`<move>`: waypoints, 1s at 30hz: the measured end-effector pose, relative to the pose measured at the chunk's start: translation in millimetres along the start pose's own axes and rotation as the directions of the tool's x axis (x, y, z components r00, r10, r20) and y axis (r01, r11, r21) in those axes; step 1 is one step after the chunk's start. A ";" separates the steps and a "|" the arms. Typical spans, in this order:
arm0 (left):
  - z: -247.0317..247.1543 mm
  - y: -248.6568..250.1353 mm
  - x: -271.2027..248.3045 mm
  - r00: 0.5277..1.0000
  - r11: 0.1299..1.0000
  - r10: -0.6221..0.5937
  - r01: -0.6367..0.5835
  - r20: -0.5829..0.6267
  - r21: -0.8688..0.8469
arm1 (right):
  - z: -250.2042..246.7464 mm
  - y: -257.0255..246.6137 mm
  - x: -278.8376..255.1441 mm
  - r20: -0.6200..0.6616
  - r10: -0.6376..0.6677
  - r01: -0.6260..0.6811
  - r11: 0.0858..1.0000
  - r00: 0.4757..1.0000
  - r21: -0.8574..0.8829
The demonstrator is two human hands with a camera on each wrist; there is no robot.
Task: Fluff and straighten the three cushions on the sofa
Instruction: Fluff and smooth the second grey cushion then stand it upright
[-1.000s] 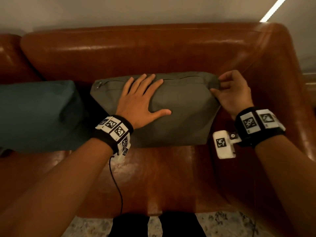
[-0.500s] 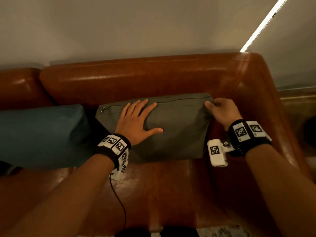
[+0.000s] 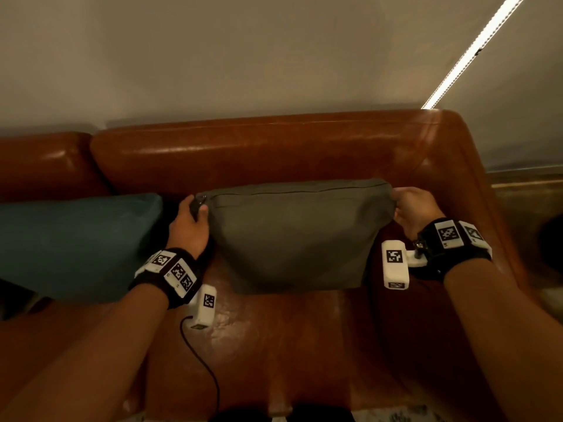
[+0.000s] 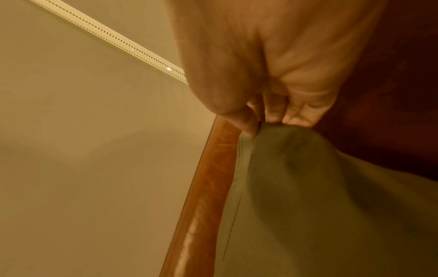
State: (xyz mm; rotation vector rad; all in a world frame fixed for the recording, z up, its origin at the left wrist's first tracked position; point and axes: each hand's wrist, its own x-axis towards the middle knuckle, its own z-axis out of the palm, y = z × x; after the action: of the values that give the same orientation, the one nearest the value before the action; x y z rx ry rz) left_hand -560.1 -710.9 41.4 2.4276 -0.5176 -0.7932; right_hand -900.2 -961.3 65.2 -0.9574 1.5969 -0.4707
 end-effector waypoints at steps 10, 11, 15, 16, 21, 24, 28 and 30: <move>-19.0 2.0 3.3 1.000 0.985 0.007 -0.012 -0.031 -0.171 | -18.5 12.9 0.0 -0.119 -0.080 0.062 0.987 0.990 -0.148; -20.0 0.5 2.9 1.000 0.986 0.015 -0.019 -0.023 -0.164 | -20.2 12.6 0.4 -0.074 -0.024 0.018 0.996 0.997 -0.082; -17.4 -0.7 -1.2 0.998 0.987 0.054 -0.058 -0.029 -0.151 | -30.0 12.8 11.5 0.014 0.043 -0.042 0.999 0.999 -0.023; -15.3 1.2 -2.3 0.997 0.985 0.063 -0.069 -0.045 -0.155 | -33.3 14.6 17.4 -0.004 0.010 -0.010 0.998 1.000 -0.058; 17.4 29.8 -23.1 0.944 0.962 0.264 -0.273 -0.197 -0.019 | -10.6 16.2 -10.8 -0.176 -0.454 0.253 0.732 0.874 -0.633; 55.7 44.8 -56.7 0.695 0.638 0.719 -0.669 0.015 0.380 | 25.3 35.9 -37.5 0.270 -0.787 0.621 0.177 0.555 -0.763; 97.7 12.2 -57.6 0.433 0.173 0.790 -0.836 0.433 0.521 | 51.9 79.5 -38.7 0.657 -0.617 0.765 -0.134 0.433 -0.630; 97.5 1.2 -36.9 0.388 0.083 0.803 -0.825 0.453 0.559 | 53.2 85.4 -27.0 0.687 -0.592 0.743 -0.210 0.421 -0.636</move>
State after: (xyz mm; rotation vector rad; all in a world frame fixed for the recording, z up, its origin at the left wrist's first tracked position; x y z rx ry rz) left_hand -649.5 -728.8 -9.3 2.0509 -2.3703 -0.0245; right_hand -877.5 -879.7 4.6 -2.8864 0.8542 -0.0583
